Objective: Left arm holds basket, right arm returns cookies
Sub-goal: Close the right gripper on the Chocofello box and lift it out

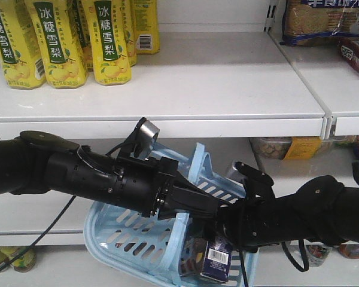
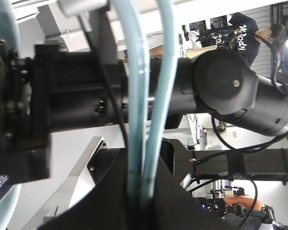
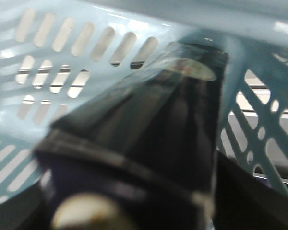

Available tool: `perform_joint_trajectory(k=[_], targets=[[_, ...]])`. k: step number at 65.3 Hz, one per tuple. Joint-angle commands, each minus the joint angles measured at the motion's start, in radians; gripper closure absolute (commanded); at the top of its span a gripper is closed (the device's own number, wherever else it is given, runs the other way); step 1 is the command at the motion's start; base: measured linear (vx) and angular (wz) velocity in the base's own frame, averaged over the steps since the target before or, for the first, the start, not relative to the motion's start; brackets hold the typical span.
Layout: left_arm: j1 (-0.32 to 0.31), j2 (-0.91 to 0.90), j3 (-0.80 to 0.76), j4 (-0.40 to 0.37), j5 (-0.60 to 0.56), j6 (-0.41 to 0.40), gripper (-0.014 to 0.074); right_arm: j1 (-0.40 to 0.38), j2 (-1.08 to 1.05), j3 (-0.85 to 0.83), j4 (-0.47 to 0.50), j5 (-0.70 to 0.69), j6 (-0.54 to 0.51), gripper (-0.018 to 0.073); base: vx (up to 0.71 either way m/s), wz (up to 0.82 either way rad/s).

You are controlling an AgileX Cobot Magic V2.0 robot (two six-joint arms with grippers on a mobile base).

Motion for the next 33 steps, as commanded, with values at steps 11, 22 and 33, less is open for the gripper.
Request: perform_joint_trajectory(k=[11, 22, 33], targets=[[0.022, -0.052, -0.052, -0.204, -0.058, 0.034, 0.0602, -0.009, 0.017, -0.011, -0.016, -0.063, -0.018, 0.0211, 0.00, 0.00], [0.022, -0.052, -0.052, -0.204, -0.058, 0.034, 0.0602, -0.009, 0.005, -0.011, 0.002, -0.054, -0.017, 0.0334, 0.00, 0.00], [0.022, -0.052, -0.052, -0.204, -0.058, 0.034, 0.0602, -0.009, -0.045, -0.011, 0.033, -0.026, -0.017, 0.0417, 0.00, 0.00]])
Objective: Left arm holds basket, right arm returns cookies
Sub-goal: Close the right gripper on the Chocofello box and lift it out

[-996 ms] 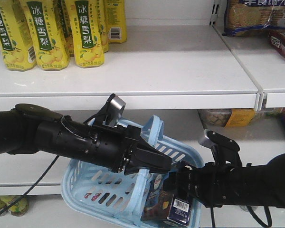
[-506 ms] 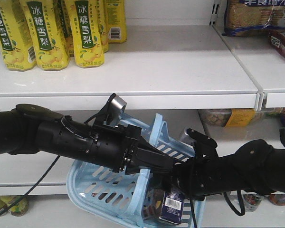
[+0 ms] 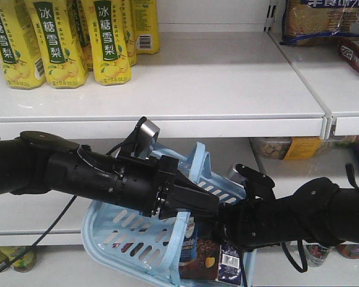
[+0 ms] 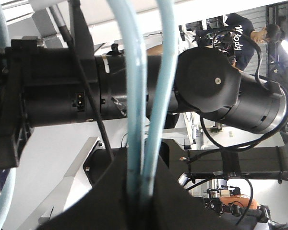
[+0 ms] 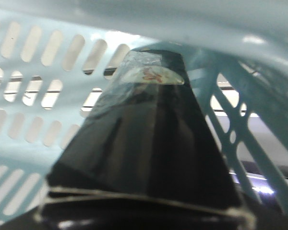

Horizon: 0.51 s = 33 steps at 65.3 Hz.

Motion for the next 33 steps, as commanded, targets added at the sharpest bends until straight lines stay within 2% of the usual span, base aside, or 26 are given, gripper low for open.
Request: perform_joint_trajectory(k=[1, 20, 33], targets=[[0.023, -0.052, -0.052, -0.192, -0.061, 0.034, 0.0602, -0.009, -0.066, -0.011, 0.014, 0.005, -0.014, 0.0421, 0.00, 0.00], [0.023, -0.052, -0.052, -0.192, -0.061, 0.034, 0.0602, -0.009, -0.208, -0.007, -0.014, 0.013, 0.027, 0.0423, 0.00, 0.00], [0.023, -0.052, -0.052, -0.192, -0.061, 0.034, 0.0602, -0.009, -0.291, -0.007, -0.080, 0.040, 0.071, 0.0419, 0.00, 0.00]])
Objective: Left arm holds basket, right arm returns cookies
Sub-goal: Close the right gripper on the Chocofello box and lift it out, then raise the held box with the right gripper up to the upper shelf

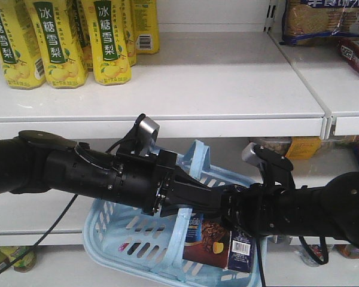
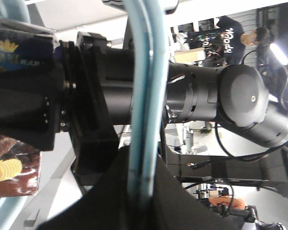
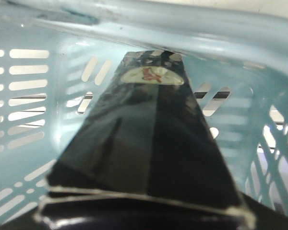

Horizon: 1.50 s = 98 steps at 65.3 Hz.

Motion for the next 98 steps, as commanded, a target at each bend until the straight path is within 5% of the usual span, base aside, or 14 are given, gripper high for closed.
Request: perform_joint_trajectory(k=[1, 20, 52, 72, 98], targets=[[0.023, -0.048, -0.049, -0.160, -0.085, 0.040, 0.0602, -0.006, -0.084, -0.029, -0.022, 0.033, 0.034, 0.0419, 0.00, 0.00], [0.023, -0.048, -0.049, -0.160, -0.085, 0.040, 0.0602, -0.006, -0.203, -0.029, -0.238, 0.070, 0.203, 0.0416, 0.00, 0.00], [0.023, -0.048, -0.049, -0.160, -0.085, 0.040, 0.0602, -0.006, -0.415, -0.029, -0.361, 0.186, 0.292, 0.0416, 0.00, 0.00], [0.023, -0.048, -0.049, -0.160, -0.085, 0.040, 0.0602, -0.006, -0.618, -0.044, -0.697, 0.304, 0.529, 0.0416, 0.00, 0.00], [0.023, -0.048, -0.049, -0.159, -0.085, 0.040, 0.0602, -0.006, -0.727, -0.329, -1.015, 0.355, 0.660, 0.0416, 0.00, 0.00]])
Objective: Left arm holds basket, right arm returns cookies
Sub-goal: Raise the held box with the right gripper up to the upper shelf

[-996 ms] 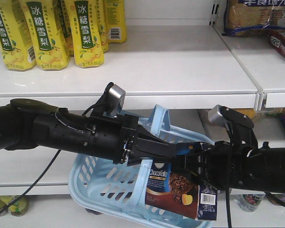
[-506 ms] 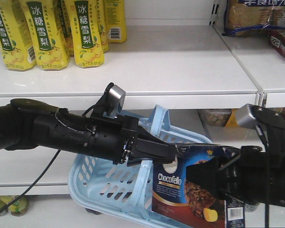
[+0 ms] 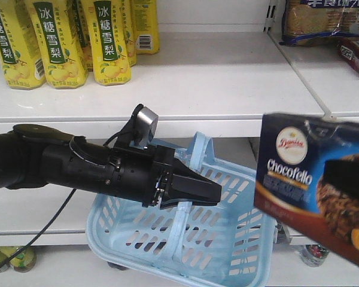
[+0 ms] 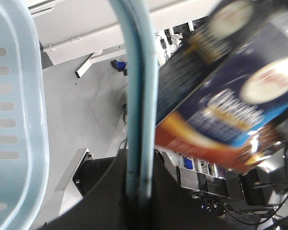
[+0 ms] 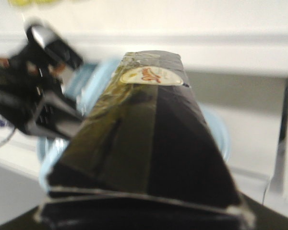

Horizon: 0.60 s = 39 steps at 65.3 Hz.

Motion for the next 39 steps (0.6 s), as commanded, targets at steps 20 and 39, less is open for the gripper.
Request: perform_joint_trajectory(k=[20, 39], targets=[[0.020, -0.031, -0.032, -0.164, -0.081, 0.003, 0.0602, 0.000, 0.210, -0.140, -0.291, -0.417, 0.172, 0.0413, 0.00, 0.00], [0.020, -0.031, -0.032, -0.164, -0.081, 0.003, 0.0602, -0.111, 0.479, -0.252, -0.369, -0.515, 0.302, 0.0410, 0.00, 0.00]])
